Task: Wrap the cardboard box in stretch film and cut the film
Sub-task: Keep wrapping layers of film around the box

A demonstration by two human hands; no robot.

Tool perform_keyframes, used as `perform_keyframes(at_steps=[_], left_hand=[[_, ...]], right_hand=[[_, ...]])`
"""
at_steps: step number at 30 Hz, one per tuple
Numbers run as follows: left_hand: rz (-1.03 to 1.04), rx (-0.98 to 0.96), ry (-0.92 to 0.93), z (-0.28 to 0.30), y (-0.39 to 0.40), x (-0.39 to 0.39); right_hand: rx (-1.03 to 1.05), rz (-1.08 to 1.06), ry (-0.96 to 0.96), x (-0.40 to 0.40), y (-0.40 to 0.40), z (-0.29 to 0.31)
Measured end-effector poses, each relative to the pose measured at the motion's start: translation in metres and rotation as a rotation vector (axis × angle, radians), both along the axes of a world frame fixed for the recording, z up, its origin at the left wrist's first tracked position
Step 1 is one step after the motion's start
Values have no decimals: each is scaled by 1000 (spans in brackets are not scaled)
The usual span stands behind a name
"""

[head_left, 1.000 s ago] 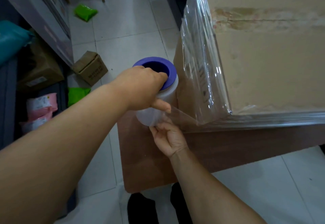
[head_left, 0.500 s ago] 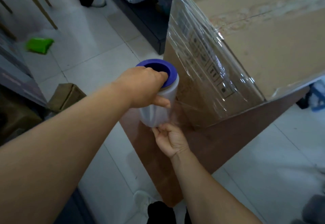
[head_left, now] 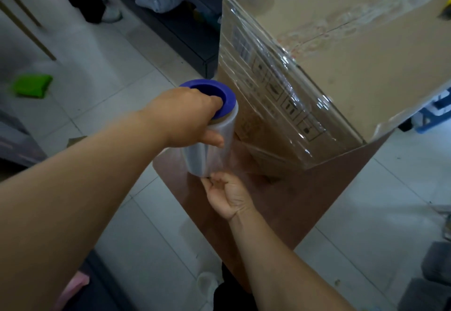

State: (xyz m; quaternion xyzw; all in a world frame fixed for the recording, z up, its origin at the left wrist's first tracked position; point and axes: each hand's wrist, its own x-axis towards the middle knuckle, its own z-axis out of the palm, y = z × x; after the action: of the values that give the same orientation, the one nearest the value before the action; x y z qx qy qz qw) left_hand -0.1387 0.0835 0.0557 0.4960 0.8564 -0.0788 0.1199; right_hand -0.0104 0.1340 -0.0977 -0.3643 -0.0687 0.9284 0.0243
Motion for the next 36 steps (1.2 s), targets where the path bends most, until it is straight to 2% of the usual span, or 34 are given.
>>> perform_keyframes(at_steps=[5,16,23,36], left_hand=[[-17,-46,-2,9,13,-21],[-129,-14,25,2,10,-63],[-168,39,-5,-4,3,-97],[-210,1,-17,-8,20,-158]], right_hand=[[-30,-8,-9,-20,3,4],[-35,-91,-148,-62,0,-9],[-32,-149,-165,-93,-8,-1],[-36,-144,-176,-147,-1,1]])
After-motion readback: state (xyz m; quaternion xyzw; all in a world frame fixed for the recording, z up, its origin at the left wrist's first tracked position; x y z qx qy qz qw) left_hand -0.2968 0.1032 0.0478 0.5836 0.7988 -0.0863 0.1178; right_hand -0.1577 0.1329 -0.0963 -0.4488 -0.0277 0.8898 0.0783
